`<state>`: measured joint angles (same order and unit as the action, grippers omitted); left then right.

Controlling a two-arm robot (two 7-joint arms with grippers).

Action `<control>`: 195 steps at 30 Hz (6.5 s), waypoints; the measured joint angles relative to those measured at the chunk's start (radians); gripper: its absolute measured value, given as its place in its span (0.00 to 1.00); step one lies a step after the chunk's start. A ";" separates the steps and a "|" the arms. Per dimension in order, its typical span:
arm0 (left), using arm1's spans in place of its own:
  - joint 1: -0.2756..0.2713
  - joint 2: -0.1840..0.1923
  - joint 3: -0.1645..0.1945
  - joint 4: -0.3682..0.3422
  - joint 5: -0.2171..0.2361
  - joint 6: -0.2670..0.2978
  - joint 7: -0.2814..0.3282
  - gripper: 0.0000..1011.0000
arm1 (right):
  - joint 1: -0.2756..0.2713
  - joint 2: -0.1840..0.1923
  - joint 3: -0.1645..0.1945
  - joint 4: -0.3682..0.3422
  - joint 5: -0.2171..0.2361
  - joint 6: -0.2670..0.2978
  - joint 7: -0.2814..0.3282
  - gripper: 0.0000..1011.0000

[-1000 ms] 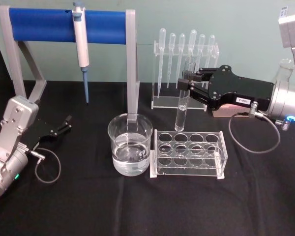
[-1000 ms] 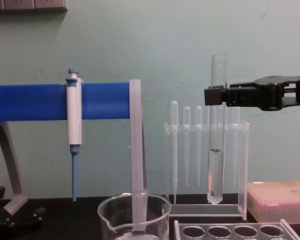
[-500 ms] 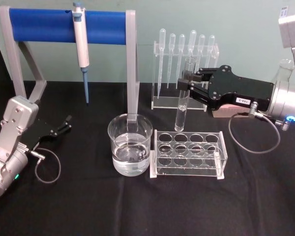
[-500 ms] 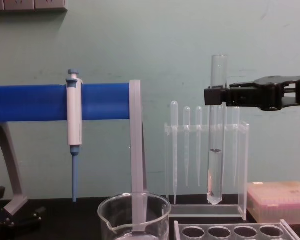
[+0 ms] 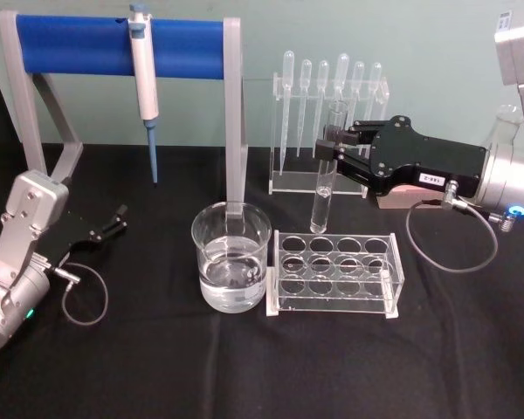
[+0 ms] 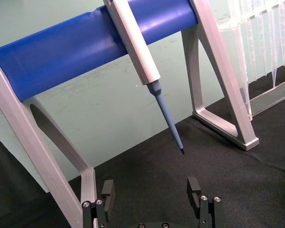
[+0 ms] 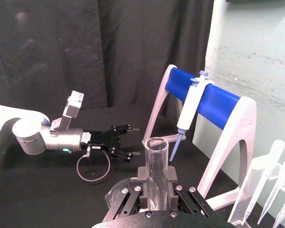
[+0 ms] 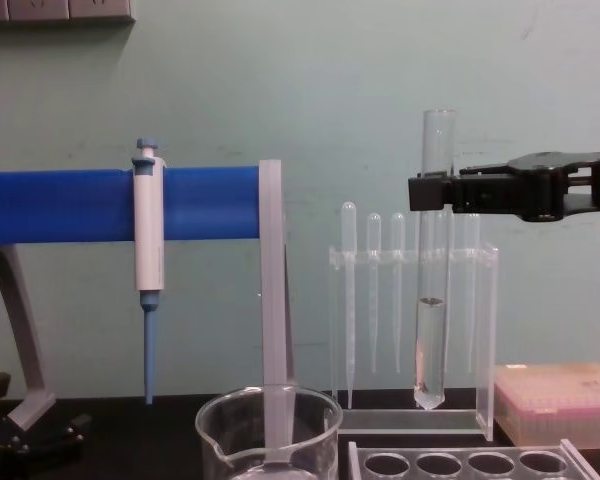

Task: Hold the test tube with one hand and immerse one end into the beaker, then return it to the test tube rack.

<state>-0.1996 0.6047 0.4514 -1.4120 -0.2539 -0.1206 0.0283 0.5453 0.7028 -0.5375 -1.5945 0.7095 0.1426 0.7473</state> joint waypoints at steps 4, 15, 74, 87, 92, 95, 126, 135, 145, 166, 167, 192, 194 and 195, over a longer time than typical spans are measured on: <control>0.000 0.000 0.000 0.000 0.000 0.000 0.000 0.99 | 0.000 0.000 0.000 0.000 0.000 0.000 0.000 0.22; 0.000 0.000 0.000 0.000 0.000 0.000 0.000 0.99 | 0.000 0.000 0.000 0.000 0.000 0.000 0.000 0.22; 0.000 0.000 0.000 0.000 0.000 0.000 0.000 0.99 | 0.000 0.000 0.000 0.000 0.000 0.000 0.000 0.22; 0.000 0.000 0.000 0.000 0.000 0.000 0.000 0.99 | 0.038 -0.025 -0.026 -0.009 0.009 -0.003 0.001 0.22; 0.000 0.000 0.000 0.000 0.000 0.000 0.000 0.99 | 0.065 -0.053 -0.046 -0.009 0.014 0.007 -0.007 0.22; 0.000 0.000 0.000 0.000 0.000 0.000 0.000 0.99 | 0.076 -0.068 -0.056 -0.006 0.016 0.012 -0.011 0.22; 0.000 0.000 0.000 0.000 0.000 0.000 0.000 0.99 | 0.148 -0.187 -0.165 0.107 -0.011 0.022 -0.029 0.22; 0.000 0.000 0.000 0.000 0.000 0.000 0.000 0.99 | 0.137 -0.194 -0.171 0.117 -0.030 0.009 -0.031 0.22; 0.000 0.000 0.000 0.000 0.000 0.000 0.000 0.99 | 0.111 -0.198 -0.168 0.134 -0.060 -0.025 -0.039 0.22; 0.000 0.000 0.000 0.000 0.000 0.000 0.000 0.99 | 0.033 -0.228 -0.149 0.173 -0.131 -0.087 -0.056 0.22; 0.000 0.000 0.000 0.000 0.000 0.000 0.000 0.99 | 0.031 -0.229 -0.148 0.175 -0.133 -0.087 -0.057 0.22; 0.000 0.000 0.000 0.000 0.000 0.000 0.000 0.99 | -0.019 -0.266 -0.132 0.225 -0.185 -0.104 -0.060 0.22; 0.000 0.000 0.000 0.000 0.000 0.000 0.000 0.99 | -0.020 -0.267 -0.130 0.226 -0.186 -0.105 -0.060 0.22; 0.000 0.000 0.000 0.000 0.000 0.000 0.000 0.99 | -0.021 -0.268 -0.129 0.227 -0.187 -0.105 -0.060 0.22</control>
<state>-0.1995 0.6047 0.4513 -1.4120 -0.2539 -0.1206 0.0283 0.5240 0.4351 -0.6668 -1.3680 0.5226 0.0377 0.6878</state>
